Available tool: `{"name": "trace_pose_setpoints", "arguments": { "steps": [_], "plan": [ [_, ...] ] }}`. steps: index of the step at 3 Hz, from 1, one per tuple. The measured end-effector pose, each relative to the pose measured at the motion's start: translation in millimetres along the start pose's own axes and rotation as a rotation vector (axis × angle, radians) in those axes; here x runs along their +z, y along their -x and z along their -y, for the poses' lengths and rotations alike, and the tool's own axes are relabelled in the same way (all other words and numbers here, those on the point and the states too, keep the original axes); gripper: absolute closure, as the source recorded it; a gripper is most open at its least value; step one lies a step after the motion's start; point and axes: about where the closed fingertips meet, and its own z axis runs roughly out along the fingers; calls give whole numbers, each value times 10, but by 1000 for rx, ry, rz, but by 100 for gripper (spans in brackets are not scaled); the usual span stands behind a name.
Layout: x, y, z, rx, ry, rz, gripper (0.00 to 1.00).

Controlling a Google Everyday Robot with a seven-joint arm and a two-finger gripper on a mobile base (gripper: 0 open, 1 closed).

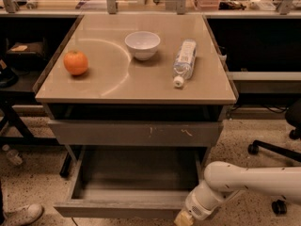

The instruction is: Close middle drawer

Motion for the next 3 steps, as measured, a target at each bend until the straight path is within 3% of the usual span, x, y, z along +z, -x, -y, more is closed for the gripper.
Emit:
{"name": "trace_pose_setpoints", "arguments": {
  "steps": [2,3],
  "plan": [
    [-179,165,354,3,-146,45,100],
    [-290,232,475,-3,-194,56,100]
  ]
}}
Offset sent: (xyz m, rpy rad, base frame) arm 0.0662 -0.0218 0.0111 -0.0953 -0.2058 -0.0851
